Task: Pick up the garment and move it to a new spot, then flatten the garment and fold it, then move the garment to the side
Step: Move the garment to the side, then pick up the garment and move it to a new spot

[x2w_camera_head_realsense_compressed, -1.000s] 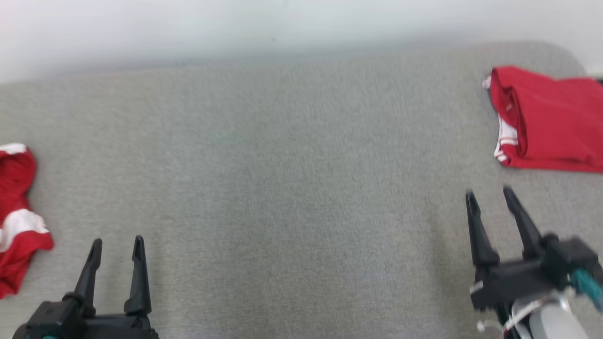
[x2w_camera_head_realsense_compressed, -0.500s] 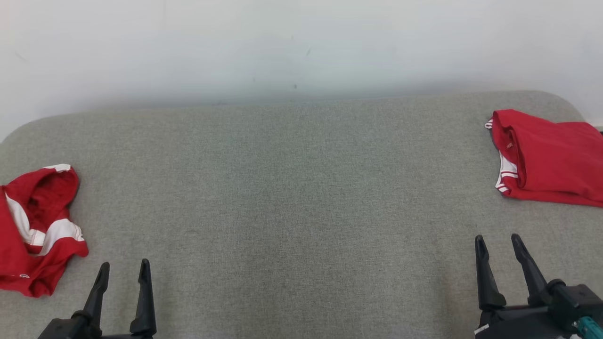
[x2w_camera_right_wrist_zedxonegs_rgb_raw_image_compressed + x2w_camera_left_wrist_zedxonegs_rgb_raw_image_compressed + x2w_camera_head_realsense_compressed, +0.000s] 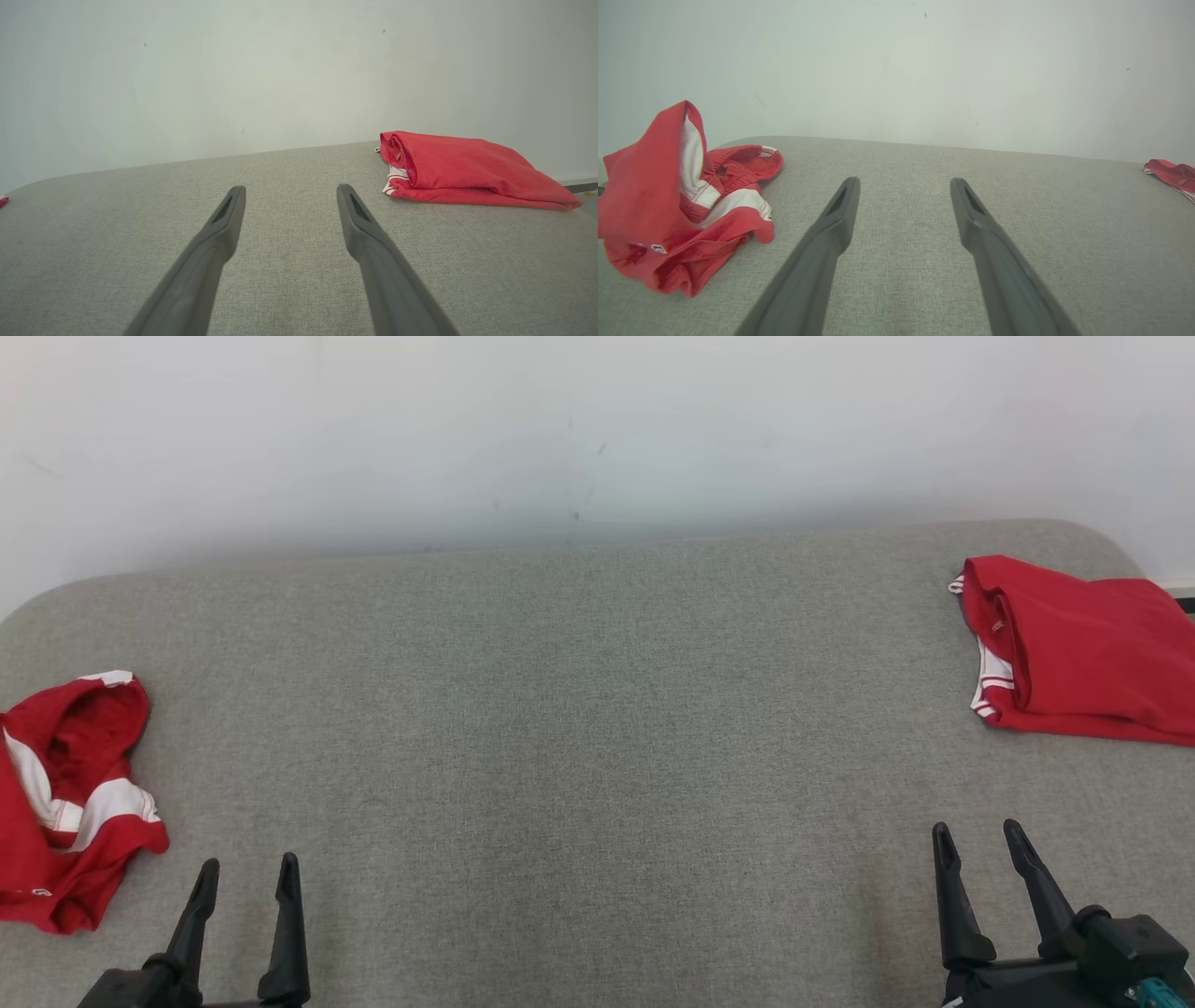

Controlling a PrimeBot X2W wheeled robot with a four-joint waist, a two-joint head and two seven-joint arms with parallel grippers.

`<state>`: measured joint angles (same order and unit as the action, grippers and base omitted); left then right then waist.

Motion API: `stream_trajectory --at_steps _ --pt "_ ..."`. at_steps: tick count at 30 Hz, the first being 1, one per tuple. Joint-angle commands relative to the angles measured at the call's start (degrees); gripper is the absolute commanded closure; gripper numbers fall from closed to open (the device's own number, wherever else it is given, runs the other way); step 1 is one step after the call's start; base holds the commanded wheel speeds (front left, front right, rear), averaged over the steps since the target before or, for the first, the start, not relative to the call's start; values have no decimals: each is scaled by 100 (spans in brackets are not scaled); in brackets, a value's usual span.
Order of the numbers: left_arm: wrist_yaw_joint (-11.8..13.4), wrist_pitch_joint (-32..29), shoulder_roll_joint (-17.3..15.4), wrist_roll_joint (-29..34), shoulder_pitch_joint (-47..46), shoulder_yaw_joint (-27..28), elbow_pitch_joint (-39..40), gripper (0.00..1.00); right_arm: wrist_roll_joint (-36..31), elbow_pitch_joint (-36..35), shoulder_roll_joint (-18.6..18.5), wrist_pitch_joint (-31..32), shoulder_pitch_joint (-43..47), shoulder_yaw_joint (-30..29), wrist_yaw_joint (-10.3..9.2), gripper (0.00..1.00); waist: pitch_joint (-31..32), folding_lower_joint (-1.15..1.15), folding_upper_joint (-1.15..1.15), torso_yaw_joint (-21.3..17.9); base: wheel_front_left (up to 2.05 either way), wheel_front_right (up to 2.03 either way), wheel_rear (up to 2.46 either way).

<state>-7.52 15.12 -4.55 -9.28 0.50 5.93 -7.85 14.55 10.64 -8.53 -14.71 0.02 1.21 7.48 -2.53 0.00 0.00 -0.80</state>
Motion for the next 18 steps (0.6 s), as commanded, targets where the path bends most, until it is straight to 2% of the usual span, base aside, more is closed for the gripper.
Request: stream_trajectory --at_steps 1,12,18 --pt "10 0 -33 -12 4 2 -11 0 35 6 1 -17 44 5 0 0 -3 0 0 3 0 0 0" --pt "10 -1 -67 25 -31 8 -41 0 36 33 61 -21 118 13 -1 0 2 0 0 53 0 0 0" --pt "10 0 -87 37 -92 47 -48 0 122 63 112 -27 140 77 0 0 -14 0 0 311 0 0 0"
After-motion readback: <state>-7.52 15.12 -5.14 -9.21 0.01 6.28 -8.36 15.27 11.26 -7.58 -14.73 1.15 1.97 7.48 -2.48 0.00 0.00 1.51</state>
